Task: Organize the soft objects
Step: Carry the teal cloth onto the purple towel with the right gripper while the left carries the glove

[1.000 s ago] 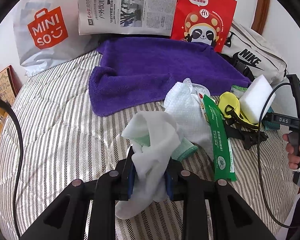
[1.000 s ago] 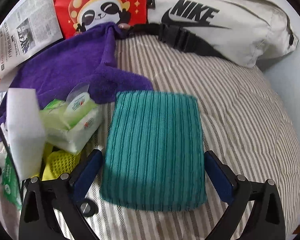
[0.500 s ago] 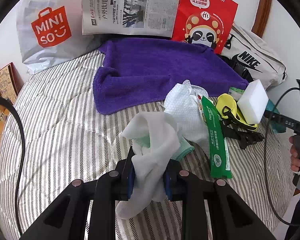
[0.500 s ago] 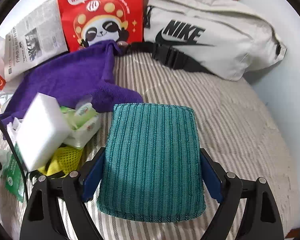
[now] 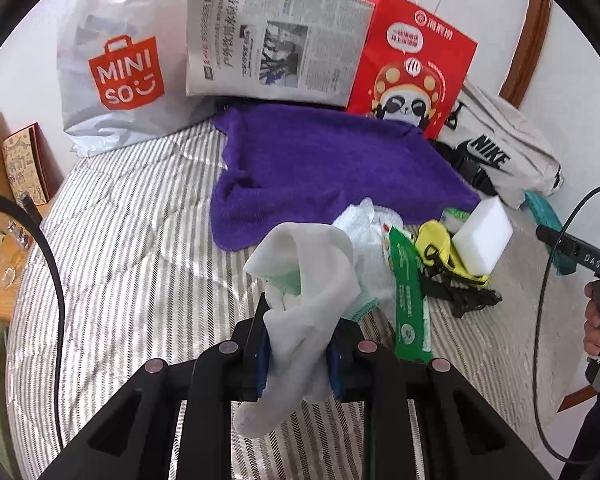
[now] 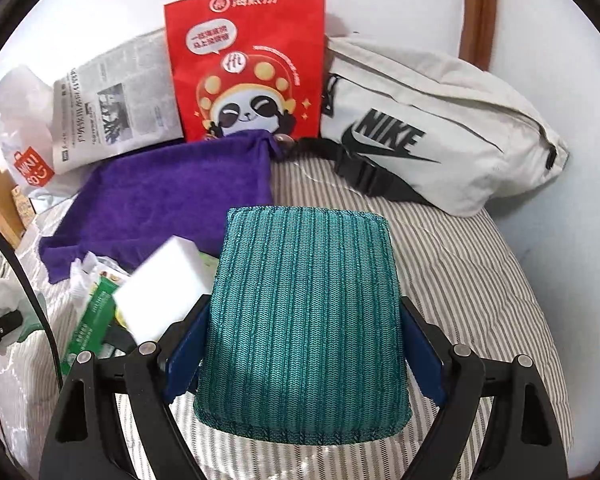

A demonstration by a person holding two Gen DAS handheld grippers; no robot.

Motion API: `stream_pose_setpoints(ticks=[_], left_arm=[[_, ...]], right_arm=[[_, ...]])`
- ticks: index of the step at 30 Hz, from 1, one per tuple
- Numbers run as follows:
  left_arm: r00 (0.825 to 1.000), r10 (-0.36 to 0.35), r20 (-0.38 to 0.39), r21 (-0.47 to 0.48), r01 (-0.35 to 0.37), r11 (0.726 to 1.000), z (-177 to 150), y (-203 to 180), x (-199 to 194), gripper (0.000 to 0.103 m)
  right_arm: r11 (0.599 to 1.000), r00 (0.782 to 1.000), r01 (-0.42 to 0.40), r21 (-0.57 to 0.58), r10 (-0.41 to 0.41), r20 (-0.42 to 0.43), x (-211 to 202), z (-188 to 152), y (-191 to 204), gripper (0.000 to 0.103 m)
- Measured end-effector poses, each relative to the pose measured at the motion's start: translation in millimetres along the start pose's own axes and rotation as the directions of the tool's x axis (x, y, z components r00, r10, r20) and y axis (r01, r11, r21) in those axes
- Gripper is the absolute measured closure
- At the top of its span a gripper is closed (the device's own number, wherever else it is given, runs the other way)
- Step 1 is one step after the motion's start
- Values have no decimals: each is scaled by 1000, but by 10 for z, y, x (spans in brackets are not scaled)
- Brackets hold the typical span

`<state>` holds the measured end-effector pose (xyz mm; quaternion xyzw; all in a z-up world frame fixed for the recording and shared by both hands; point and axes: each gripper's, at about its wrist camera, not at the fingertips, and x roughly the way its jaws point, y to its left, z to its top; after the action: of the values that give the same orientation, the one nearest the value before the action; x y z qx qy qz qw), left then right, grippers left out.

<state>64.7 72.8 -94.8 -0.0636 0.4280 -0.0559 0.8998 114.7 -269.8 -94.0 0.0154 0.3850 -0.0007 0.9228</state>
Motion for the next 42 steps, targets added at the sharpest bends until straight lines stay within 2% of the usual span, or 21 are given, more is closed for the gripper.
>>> stream_pose_setpoints(ticks=[5, 8, 21, 29, 37, 42], left_arm=[[999, -19, 28, -2, 19, 1000, 132, 13, -157, 81], [999, -8, 42, 10, 8, 1000, 266, -4, -193, 81], [996, -27, 83, 19, 26, 999, 929, -3, -51, 81], [997, -28, 74, 37, 25, 999, 1384, 3, 318, 81], [999, -10, 51, 59, 7, 998, 1764, -12, 775, 81], [999, 9, 34, 45, -11, 999, 1912, -3, 1033, 81]], right_arm=[[999, 1000, -27, -18, 27, 5, -4, 136, 103, 16], [998, 998, -57, -29, 57, 4, 27, 271, 198, 16], [983, 989, -146, -108, 147, 2, 344, 855, 608, 16], [975, 984, -175, -137, 176, -4, 703, 1248, 856, 16], [962, 977, -207, -177, 195, -81, 1231, 1527, 1052, 16], [960, 969, -227, -161, 206, -133, 1494, 1609, 1106, 16]])
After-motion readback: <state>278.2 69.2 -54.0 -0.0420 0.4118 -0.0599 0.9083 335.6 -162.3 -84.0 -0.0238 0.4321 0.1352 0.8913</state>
